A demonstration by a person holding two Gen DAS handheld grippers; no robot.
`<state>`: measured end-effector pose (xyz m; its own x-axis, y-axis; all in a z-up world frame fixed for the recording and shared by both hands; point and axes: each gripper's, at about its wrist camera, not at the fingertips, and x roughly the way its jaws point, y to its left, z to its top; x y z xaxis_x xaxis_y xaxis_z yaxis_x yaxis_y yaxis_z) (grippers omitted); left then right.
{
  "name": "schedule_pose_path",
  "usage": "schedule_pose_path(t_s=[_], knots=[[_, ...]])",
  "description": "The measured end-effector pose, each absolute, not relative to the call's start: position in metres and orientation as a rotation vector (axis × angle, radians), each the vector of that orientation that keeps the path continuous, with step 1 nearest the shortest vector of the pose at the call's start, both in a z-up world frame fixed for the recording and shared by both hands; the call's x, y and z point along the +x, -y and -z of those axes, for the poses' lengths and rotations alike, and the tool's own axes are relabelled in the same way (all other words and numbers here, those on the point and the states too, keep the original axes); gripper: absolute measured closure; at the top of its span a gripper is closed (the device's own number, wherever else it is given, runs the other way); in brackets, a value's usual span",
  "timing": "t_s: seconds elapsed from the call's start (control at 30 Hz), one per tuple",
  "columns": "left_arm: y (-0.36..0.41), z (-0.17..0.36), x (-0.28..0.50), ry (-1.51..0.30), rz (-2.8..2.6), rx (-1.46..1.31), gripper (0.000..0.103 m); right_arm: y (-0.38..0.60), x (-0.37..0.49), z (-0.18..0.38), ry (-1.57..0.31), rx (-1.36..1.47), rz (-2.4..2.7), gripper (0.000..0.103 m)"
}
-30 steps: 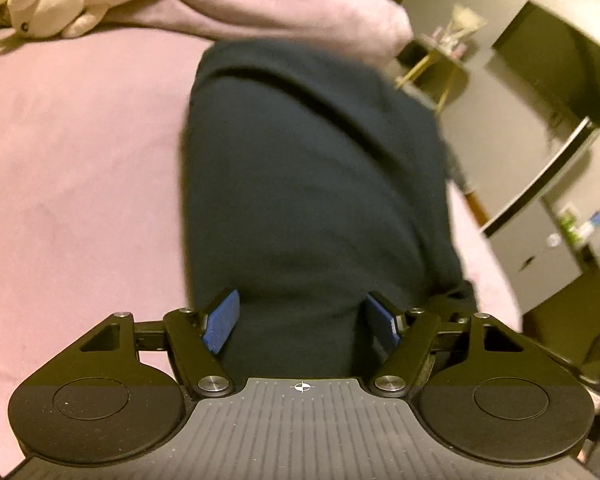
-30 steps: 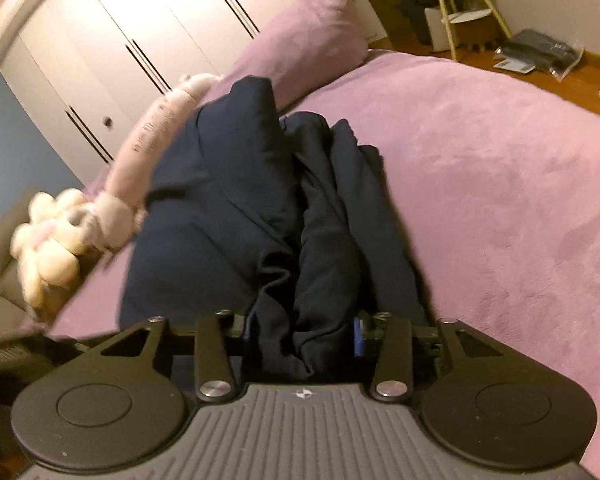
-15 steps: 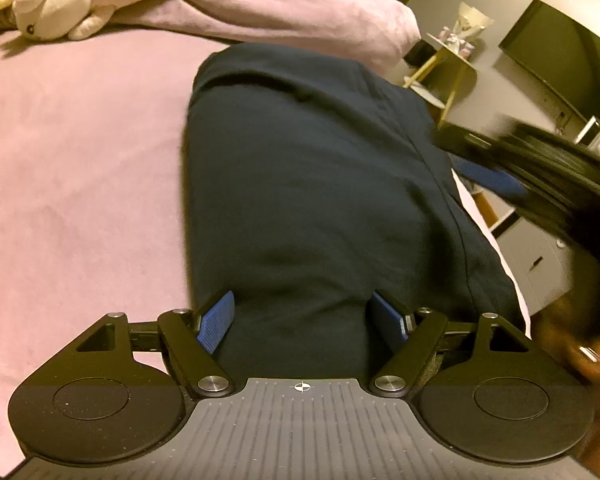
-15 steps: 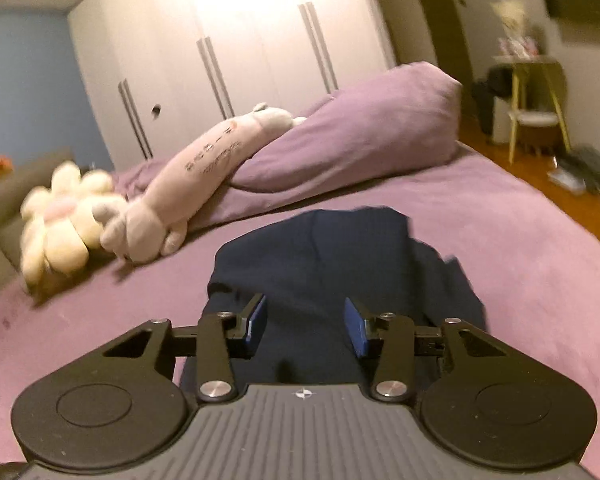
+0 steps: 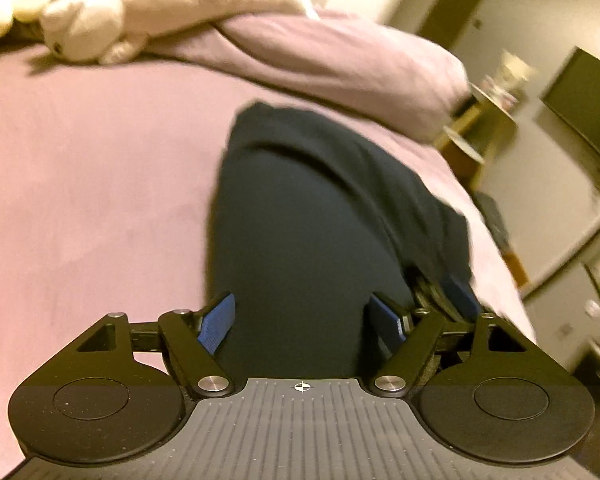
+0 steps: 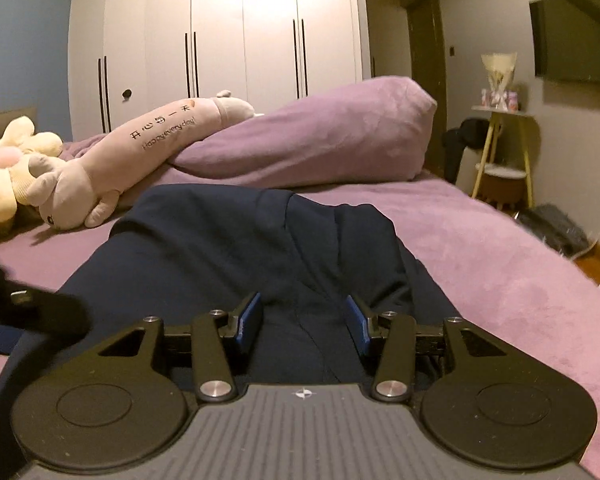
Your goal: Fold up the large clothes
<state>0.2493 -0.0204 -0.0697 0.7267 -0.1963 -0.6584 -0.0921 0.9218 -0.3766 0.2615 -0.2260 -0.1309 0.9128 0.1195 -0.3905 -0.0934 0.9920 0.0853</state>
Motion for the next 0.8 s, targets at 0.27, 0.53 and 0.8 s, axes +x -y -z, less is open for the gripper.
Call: schedule_pose_path(t_s=[0.27, 0.53, 0.8], knots=[[0.02, 0.071, 0.277, -0.716, -0.018, -0.402, 0.015, 0.225, 0.283, 0.084, -0.49, 0.065, -0.095, 0.04], [0.033, 0.096, 0.304, -0.681, -0.064, -0.345, 0.007, 0.233, 0.307, 0.136, -0.518, 0.068, -0.057, 0.027], [-0.003, 0.097, 0.3, -0.734, 0.061, -0.434, 0.01, 0.266, 0.297, 0.103, -0.597, 0.273, -0.187, 0.016]])
